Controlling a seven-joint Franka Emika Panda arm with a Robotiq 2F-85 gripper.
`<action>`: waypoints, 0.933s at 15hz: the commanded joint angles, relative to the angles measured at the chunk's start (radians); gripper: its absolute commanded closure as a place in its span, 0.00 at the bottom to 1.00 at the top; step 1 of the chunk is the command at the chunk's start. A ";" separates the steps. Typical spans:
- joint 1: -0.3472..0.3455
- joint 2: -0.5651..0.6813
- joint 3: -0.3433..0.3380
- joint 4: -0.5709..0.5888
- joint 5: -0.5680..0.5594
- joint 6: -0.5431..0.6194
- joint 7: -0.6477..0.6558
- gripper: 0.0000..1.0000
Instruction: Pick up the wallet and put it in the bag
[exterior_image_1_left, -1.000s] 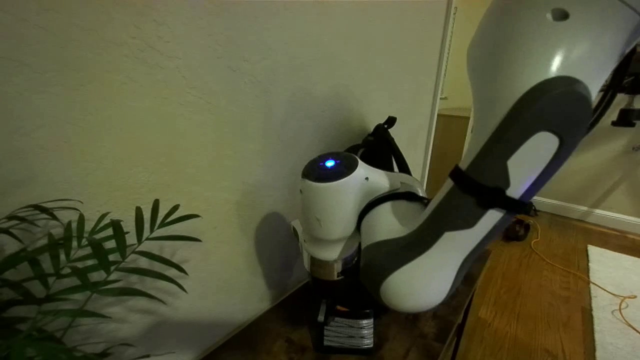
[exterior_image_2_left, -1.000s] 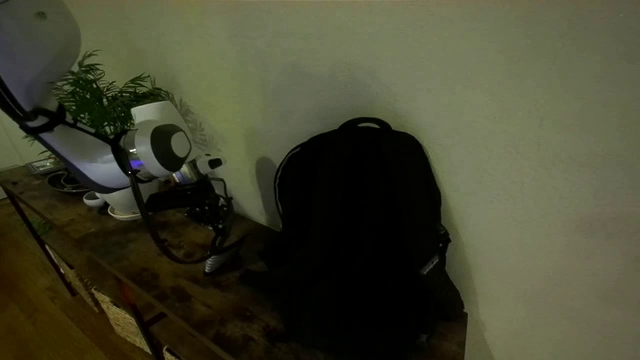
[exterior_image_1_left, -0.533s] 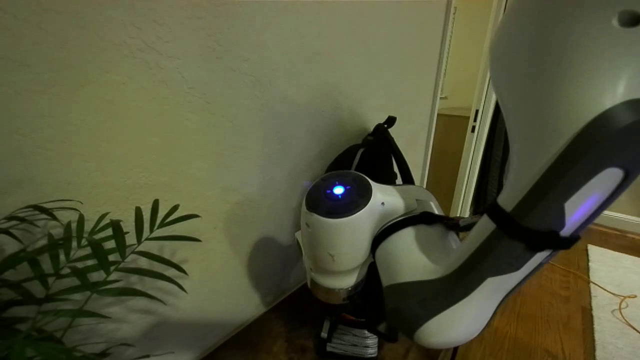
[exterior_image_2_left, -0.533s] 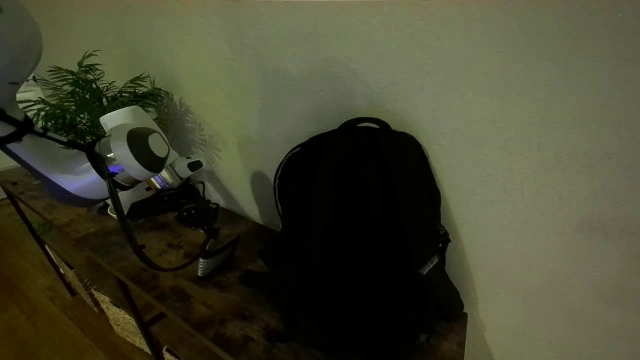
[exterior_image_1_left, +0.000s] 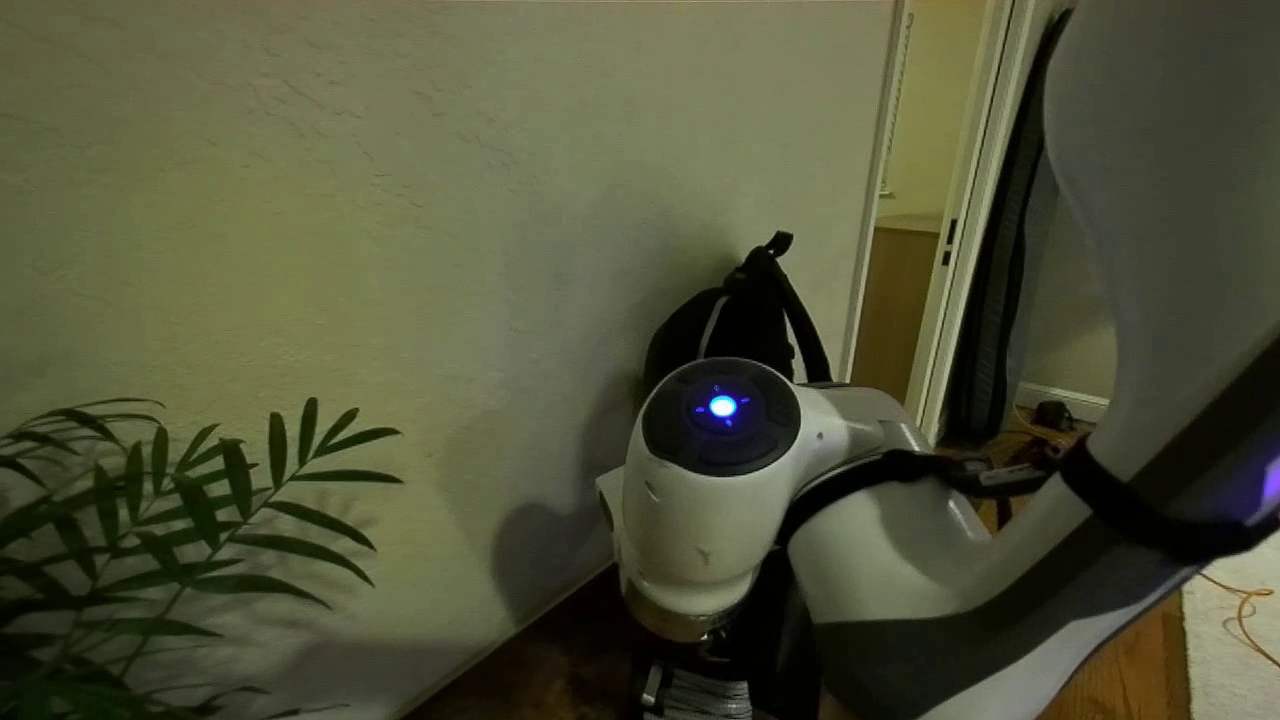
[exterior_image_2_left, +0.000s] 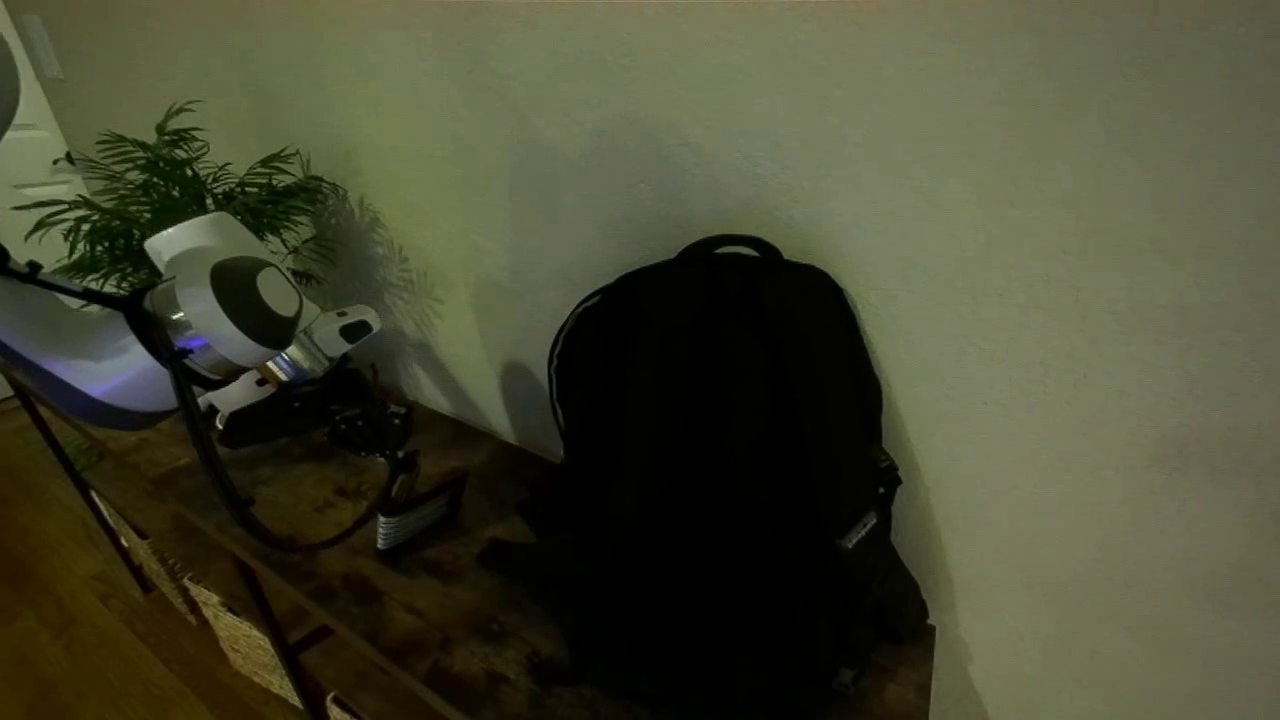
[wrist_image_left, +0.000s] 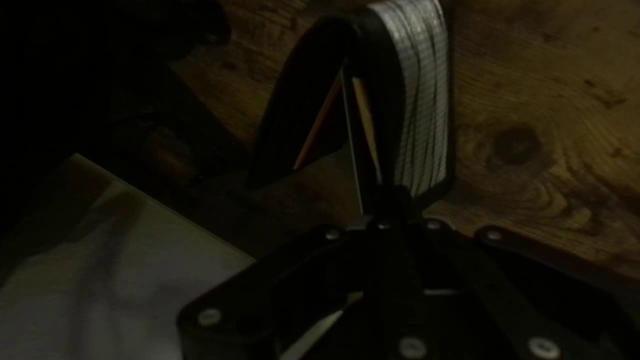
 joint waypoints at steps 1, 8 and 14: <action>0.108 -0.052 -0.086 -0.105 -0.002 0.065 0.027 0.97; 0.222 0.014 -0.225 -0.106 0.035 0.064 0.032 0.97; 0.342 0.126 -0.348 -0.107 0.067 0.067 0.039 0.98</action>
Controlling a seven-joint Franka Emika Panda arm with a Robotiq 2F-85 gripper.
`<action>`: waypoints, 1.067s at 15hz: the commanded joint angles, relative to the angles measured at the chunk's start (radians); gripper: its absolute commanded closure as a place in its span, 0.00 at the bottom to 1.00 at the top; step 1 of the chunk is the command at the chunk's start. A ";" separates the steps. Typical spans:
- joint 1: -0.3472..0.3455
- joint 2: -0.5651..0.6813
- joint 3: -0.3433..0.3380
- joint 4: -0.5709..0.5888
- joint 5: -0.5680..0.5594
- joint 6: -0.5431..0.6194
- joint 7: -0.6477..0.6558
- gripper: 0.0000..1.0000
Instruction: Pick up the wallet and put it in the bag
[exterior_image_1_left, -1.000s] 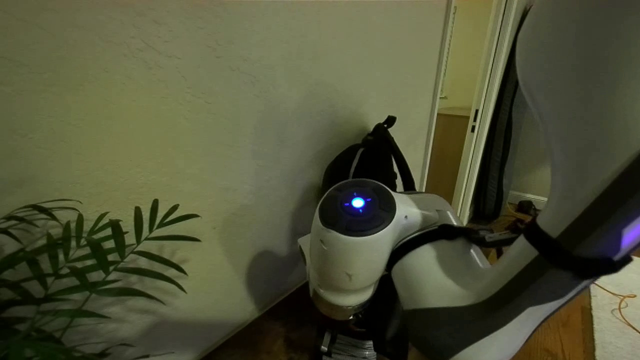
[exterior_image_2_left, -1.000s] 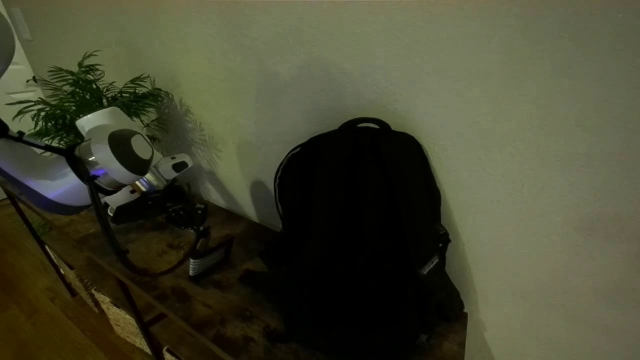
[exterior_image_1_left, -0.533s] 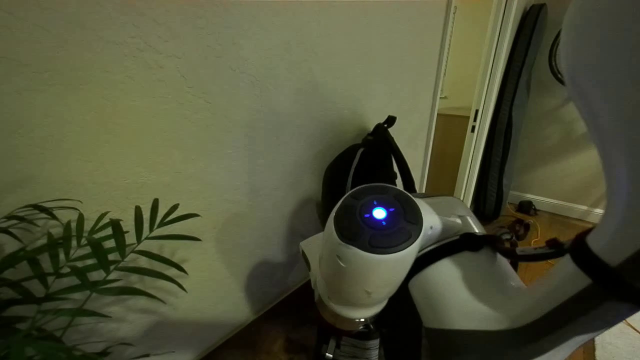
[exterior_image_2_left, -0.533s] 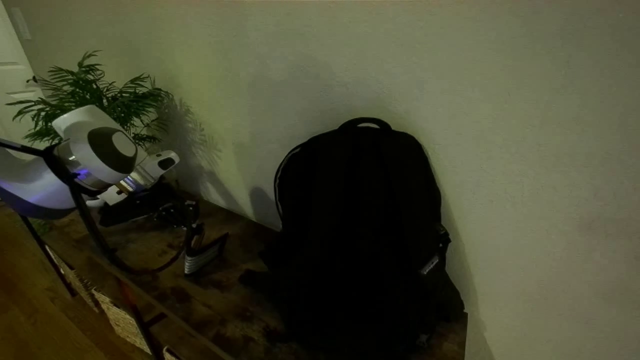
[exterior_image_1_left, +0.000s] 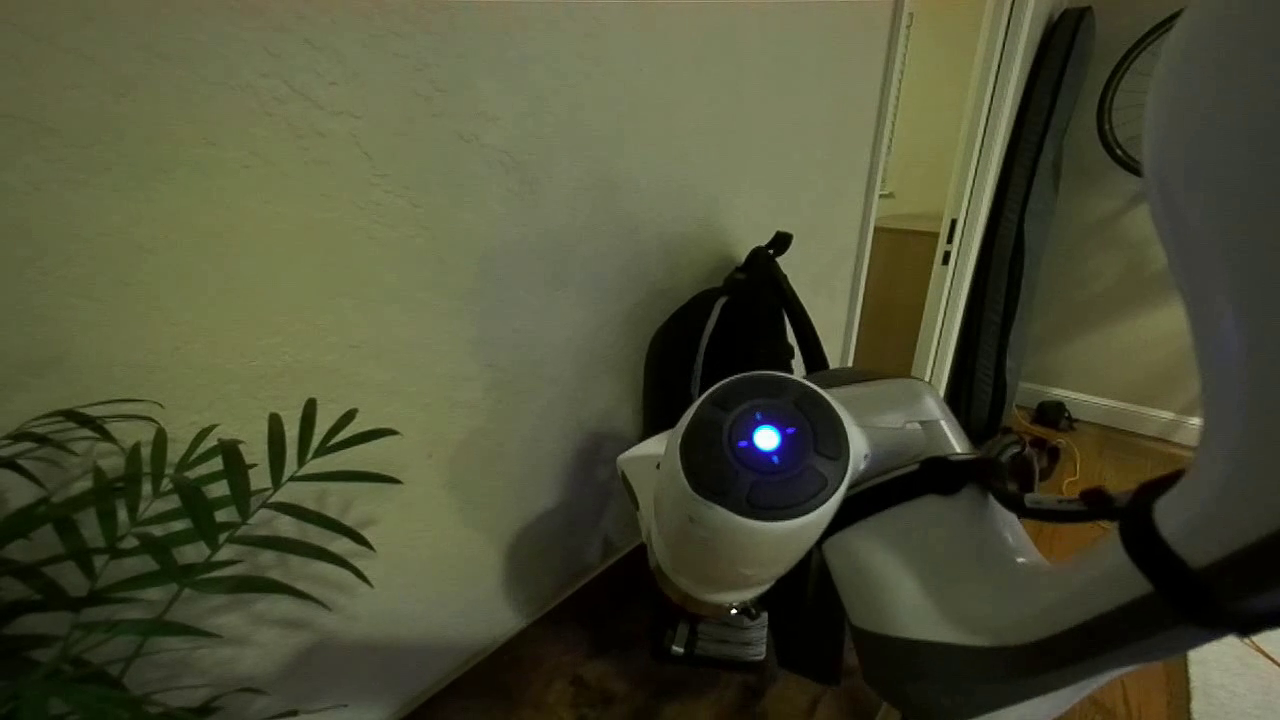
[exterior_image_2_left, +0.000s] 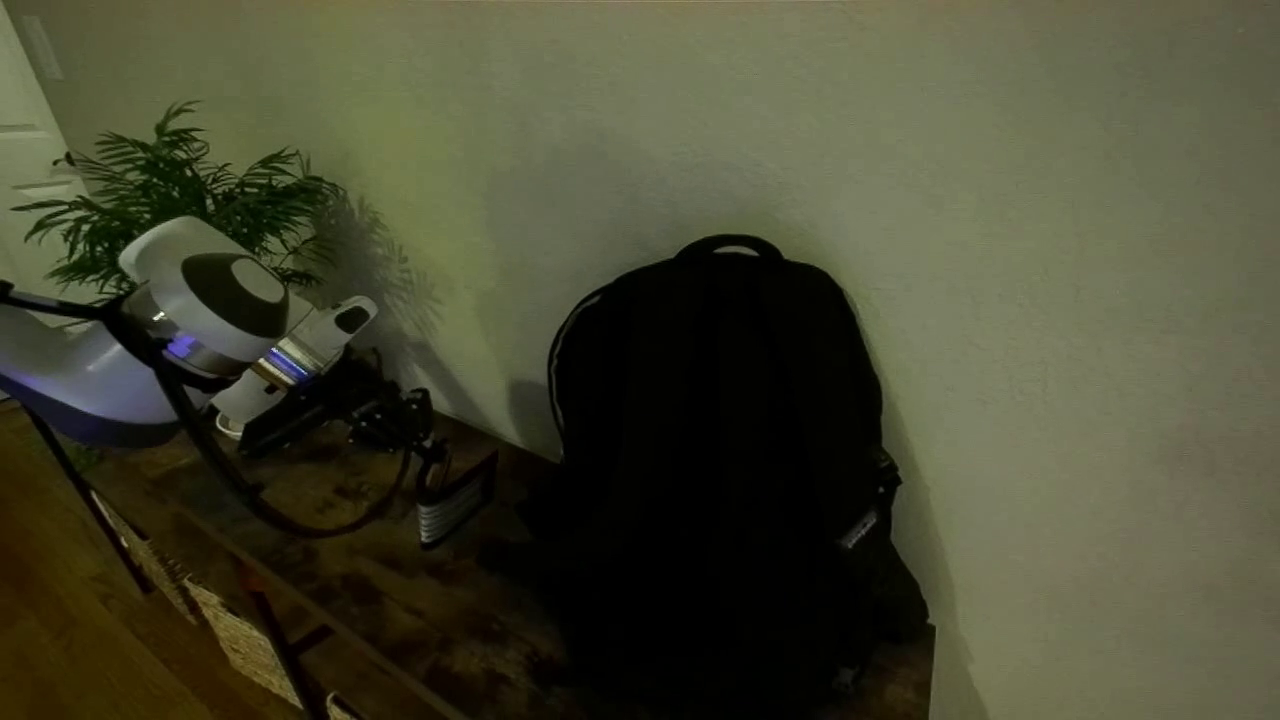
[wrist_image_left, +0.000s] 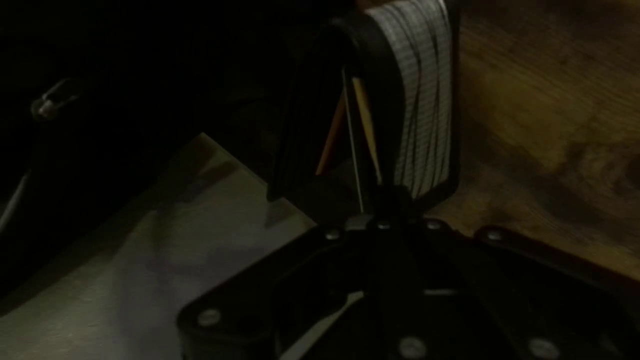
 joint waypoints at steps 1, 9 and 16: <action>0.085 0.058 -0.053 -0.036 0.055 0.019 0.019 0.98; 0.100 0.068 -0.040 -0.050 0.207 0.019 -0.010 0.69; 0.088 0.028 -0.058 -0.064 0.284 0.040 -0.025 0.25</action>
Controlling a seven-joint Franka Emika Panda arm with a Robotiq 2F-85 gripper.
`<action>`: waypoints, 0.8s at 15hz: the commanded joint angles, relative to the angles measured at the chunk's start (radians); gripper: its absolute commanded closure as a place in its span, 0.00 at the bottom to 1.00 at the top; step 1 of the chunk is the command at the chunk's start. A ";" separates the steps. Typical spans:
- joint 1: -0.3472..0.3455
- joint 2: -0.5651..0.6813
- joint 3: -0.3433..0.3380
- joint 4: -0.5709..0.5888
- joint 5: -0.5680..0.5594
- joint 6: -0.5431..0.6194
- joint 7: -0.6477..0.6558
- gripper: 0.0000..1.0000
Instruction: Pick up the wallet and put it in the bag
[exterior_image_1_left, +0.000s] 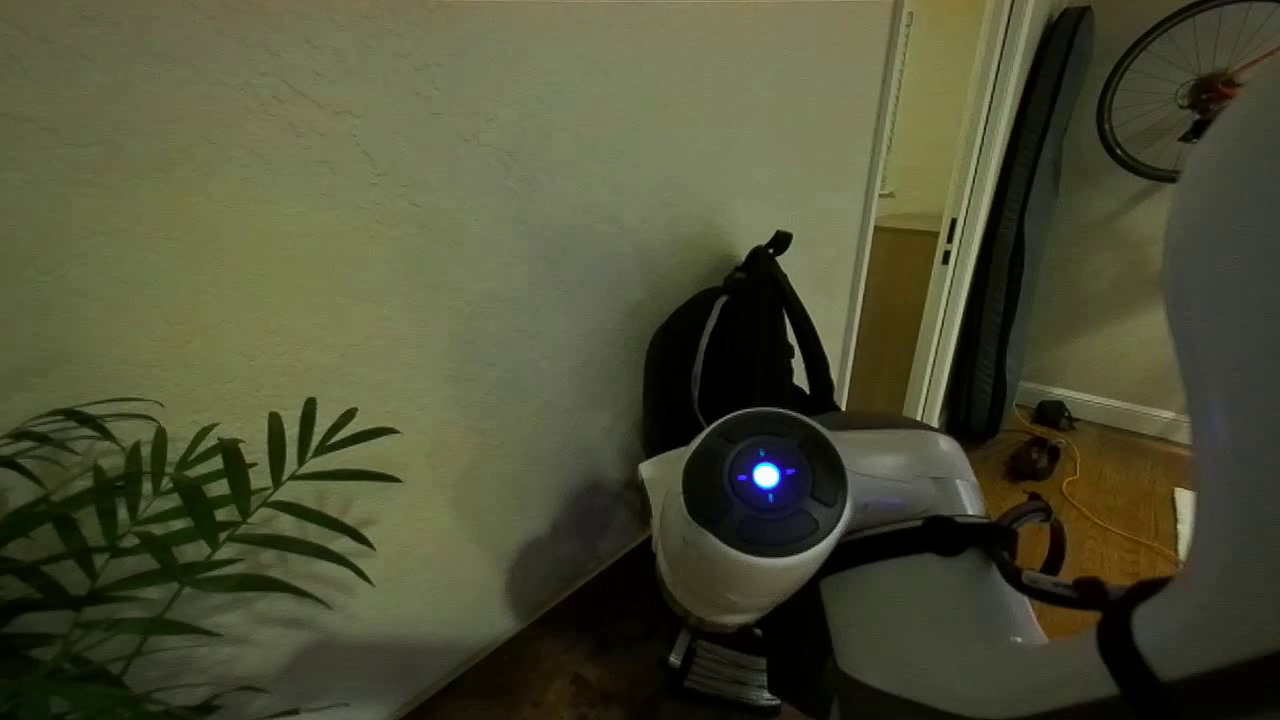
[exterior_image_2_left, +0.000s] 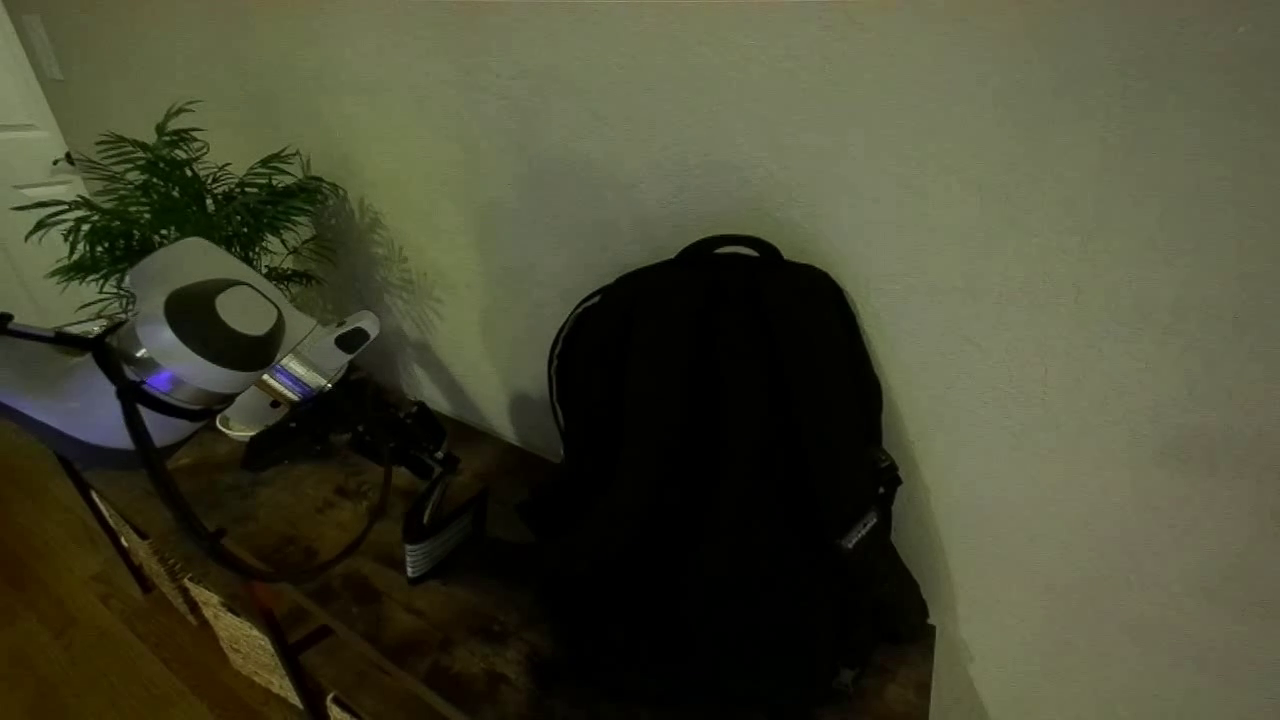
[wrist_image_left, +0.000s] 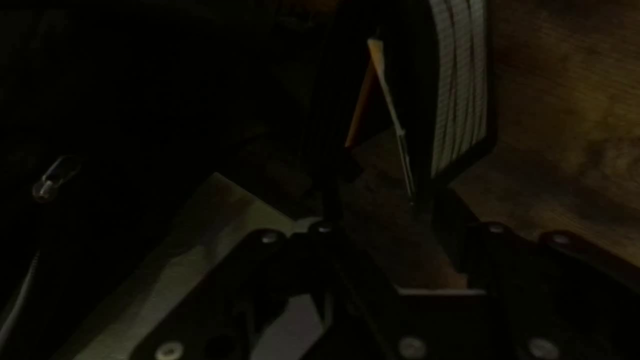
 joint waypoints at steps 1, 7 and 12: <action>0.004 -0.076 -0.006 -0.063 0.038 0.028 -0.031 0.19; -0.071 -0.196 0.042 -0.072 0.048 0.024 -0.117 0.00; -0.281 -0.352 0.218 -0.074 0.027 -0.031 -0.284 0.00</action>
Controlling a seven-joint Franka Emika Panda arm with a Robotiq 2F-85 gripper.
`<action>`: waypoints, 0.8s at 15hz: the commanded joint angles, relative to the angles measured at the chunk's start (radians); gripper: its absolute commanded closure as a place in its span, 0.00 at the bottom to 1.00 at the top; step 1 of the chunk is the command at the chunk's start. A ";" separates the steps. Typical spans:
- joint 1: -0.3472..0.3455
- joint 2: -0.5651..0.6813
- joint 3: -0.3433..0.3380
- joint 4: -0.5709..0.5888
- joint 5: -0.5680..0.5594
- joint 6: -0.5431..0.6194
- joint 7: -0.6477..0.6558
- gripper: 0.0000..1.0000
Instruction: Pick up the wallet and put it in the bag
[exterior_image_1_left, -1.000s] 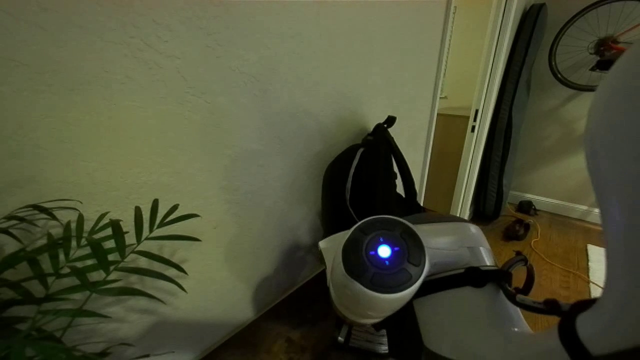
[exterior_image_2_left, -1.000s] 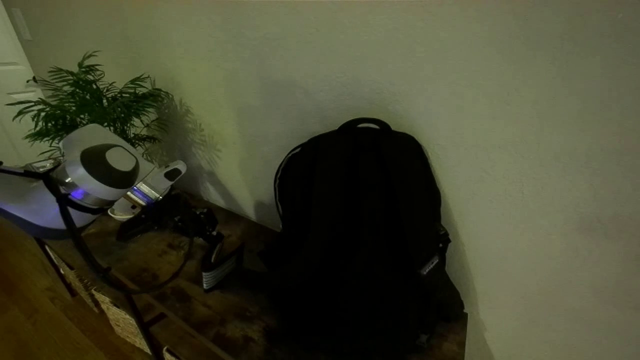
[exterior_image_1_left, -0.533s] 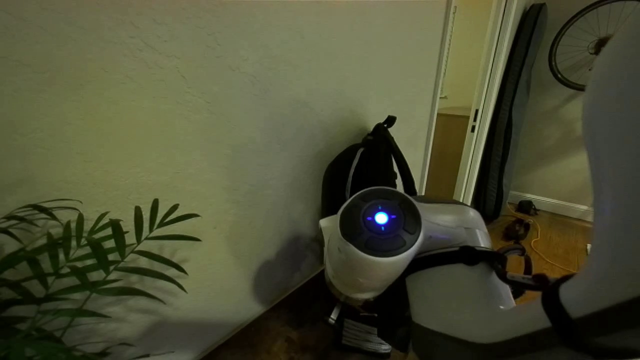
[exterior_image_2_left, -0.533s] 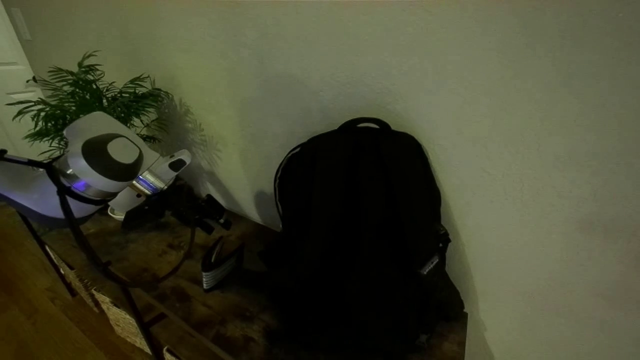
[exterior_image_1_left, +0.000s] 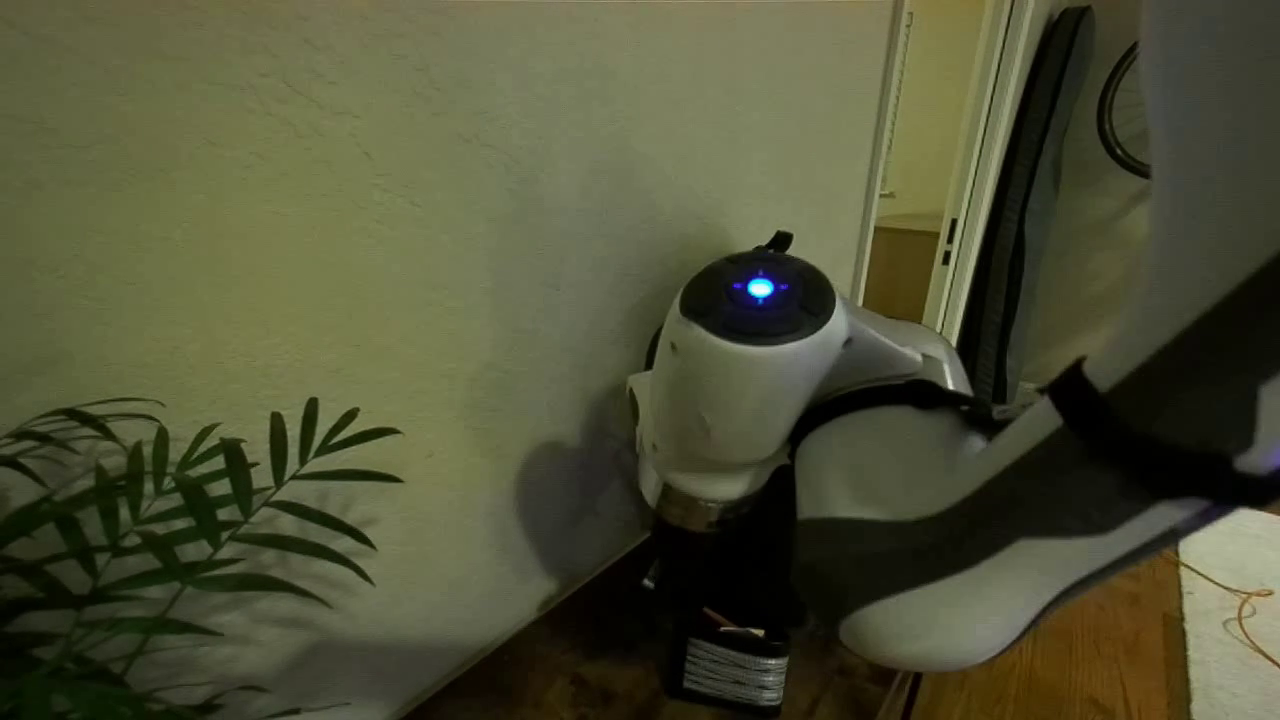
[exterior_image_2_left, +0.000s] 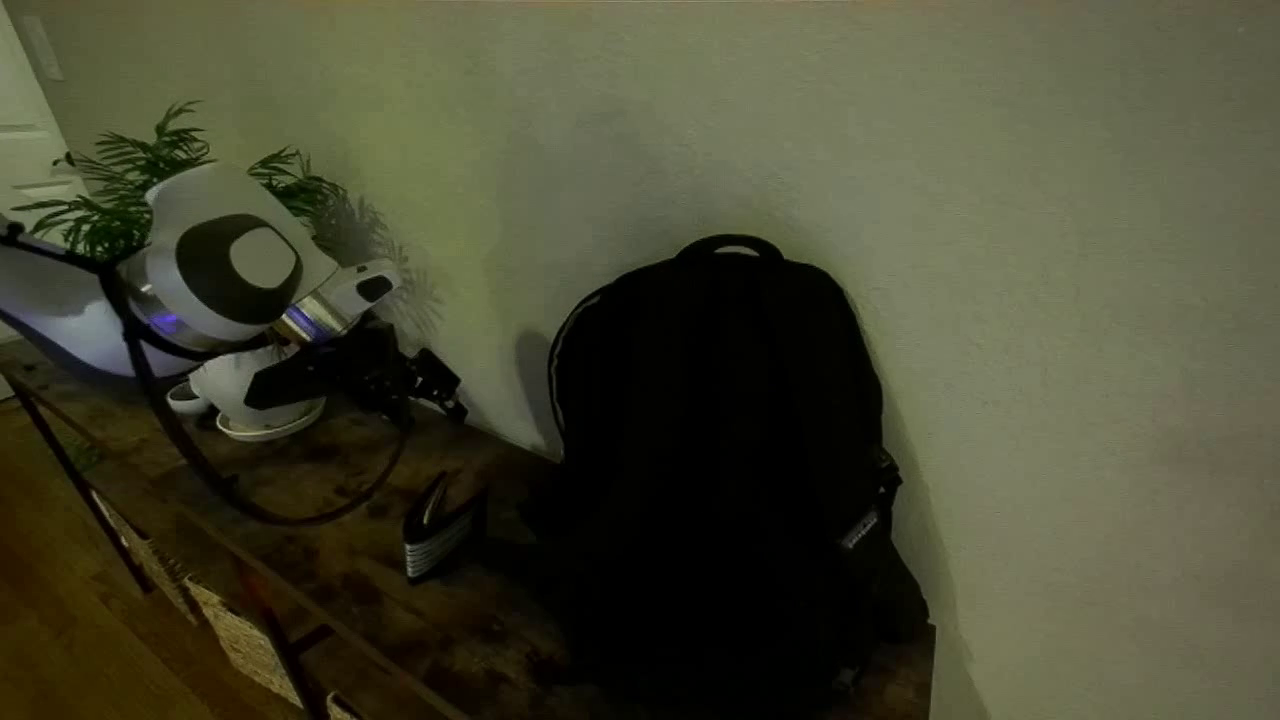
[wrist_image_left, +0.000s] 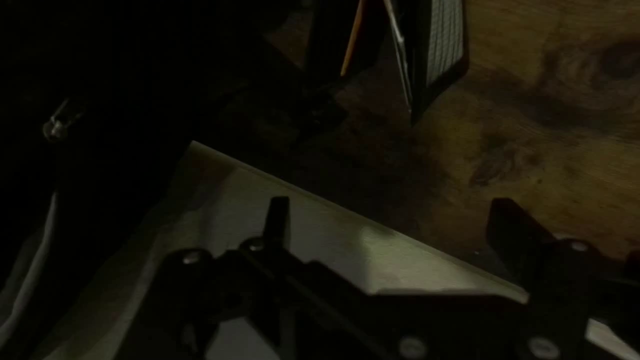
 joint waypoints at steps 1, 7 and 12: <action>-0.196 -0.178 0.173 -0.060 -0.023 -0.050 -0.139 0.00; -0.491 -0.233 0.399 -0.037 -0.043 -0.197 -0.180 0.00; -0.662 -0.219 0.548 -0.027 -0.014 -0.256 -0.199 0.00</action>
